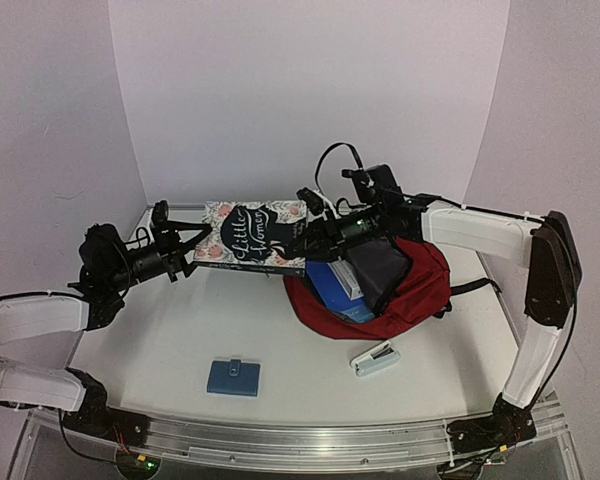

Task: Pack the student bag
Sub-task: Pick up the book from the center of the board.

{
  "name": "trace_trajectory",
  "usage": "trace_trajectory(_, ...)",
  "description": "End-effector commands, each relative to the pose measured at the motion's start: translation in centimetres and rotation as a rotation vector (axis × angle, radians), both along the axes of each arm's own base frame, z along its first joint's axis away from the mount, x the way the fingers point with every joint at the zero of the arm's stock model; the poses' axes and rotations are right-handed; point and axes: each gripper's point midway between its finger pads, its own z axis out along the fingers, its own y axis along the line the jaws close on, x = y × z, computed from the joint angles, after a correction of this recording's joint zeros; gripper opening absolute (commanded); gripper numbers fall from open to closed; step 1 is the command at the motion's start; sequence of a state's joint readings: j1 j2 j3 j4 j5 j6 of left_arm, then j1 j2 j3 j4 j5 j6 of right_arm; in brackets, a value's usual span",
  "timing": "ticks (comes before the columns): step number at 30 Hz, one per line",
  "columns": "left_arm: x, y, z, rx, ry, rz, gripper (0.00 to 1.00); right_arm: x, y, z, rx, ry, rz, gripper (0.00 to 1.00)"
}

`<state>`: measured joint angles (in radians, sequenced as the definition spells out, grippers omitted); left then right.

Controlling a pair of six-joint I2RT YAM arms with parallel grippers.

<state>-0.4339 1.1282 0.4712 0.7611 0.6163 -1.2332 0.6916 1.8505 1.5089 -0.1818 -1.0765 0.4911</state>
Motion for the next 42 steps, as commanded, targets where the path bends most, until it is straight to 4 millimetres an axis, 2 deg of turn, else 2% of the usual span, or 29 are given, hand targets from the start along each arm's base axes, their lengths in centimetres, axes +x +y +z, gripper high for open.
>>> trace_trajectory(1, -0.6, 0.1, 2.3, 0.032, -0.091, 0.002, 0.65, 0.2, -1.4, 5.0, 0.100, -0.111, -0.011, 0.00)
trace_trajectory(4, -0.6, -0.6, 2.0, 0.056, -0.081, -0.042, 0.68, -0.5, -1.7, 5.6, 0.120, -0.102, 0.021, 0.00)
trace_trajectory(7, -0.7, -1.4, 1.7, 0.074, -0.085, -0.097, 0.68, -1.5, -2.2, 5.2, 0.121, -0.092, 0.044, 0.00)
trace_trajectory(10, -0.9, -2.0, 1.8, 0.066, -0.099, -0.142, 0.63, -2.2, -2.6, 4.5, 0.116, -0.080, 0.055, 0.00)
trace_trajectory(17, -1.1, -3.7, 2.0, 0.043, -0.116, -0.222, 0.47, -2.5, -2.8, 4.8, 0.121, -0.087, 0.062, 0.00)
trace_trajectory(21, -1.0, -4.3, 1.8, 0.036, -0.119, -0.245, 0.44, -2.8, -2.8, 4.6, 0.124, -0.073, 0.080, 0.00)
trace_trajectory(24, -1.0, -4.5, 1.7, 0.034, -0.121, -0.254, 0.34, -2.9, -2.8, 4.4, 0.124, -0.058, 0.089, 0.00)
trace_trajectory(27, -1.1, -4.5, 1.7, 0.030, -0.125, -0.256, 0.17, -2.7, -2.8, 4.1, 0.115, -0.059, 0.078, 0.00)
trace_trajectory(28, -1.1, -4.4, 1.8, 0.026, -0.124, -0.249, 0.12, -2.2, -2.8, 3.9, 0.103, -0.066, 0.054, 0.07)
trace_trajectory(30, -0.9, -4.1, 1.9, 0.016, -0.116, -0.219, 0.02, -0.7, -3.1, 3.4, 0.073, -0.087, -0.010, 0.29)
trace_trajectory(33, 0.7, -2.7, 0.6, 0.018, -0.024, -0.075, 0.00, 3.0, -4.5, 1.9, 0.002, -0.108, -0.135, 0.67)
trace_trajectory(35, 1.4, -1.8, -0.2, 0.014, 0.015, -0.003, 0.00, 5.4, -5.5, 0.8, -0.085, -0.150, -0.194, 0.72)
trace_trajectory(36, 1.8, -1.5, -0.4, 0.017, 0.027, 0.031, 0.00, 6.4, -6.1, -0.5, -0.164, -0.186, -0.220, 0.72)
trace_trajectory(37, 2.2, -1.0, -0.7, 0.020, 0.039, 0.070, 0.00, 7.4, -6.9, -1.7, -0.253, -0.226, -0.255, 0.72)
trace_trajectory(42, 3.1, 1.0, -1.4, 0.001, 0.073, 0.206, 0.00, 12.4, -11.3, -4.9, -0.581, -0.451, -0.441, 0.64)
